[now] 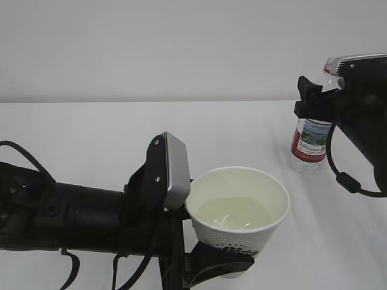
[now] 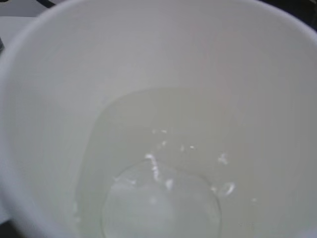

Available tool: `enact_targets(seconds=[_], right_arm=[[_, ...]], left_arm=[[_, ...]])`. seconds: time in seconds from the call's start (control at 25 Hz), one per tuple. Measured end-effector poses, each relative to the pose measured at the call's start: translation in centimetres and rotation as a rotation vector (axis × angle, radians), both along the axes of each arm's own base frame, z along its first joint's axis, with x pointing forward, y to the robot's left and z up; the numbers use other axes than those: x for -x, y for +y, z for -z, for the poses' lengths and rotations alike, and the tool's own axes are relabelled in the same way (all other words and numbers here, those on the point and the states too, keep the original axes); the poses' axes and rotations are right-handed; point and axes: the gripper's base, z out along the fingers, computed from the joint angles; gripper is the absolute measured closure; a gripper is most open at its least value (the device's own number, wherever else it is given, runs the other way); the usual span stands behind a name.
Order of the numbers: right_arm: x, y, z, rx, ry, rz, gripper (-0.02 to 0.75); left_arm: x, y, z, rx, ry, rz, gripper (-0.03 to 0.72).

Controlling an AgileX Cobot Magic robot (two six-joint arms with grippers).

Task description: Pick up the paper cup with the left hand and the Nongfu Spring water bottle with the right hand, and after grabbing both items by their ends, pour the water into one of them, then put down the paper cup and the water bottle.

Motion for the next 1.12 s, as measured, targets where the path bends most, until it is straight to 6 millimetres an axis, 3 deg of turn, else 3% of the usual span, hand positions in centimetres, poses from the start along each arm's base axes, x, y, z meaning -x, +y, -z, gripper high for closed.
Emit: enact_targets(seconds=[1.12], right_arm=[[6.8, -1.4, -2.8, 0.021, -0.022, -0.004, 0.128]], left_arm=[[-0.1, 0.0, -0.1, 0.012, 0.008, -0.018, 0.193]])
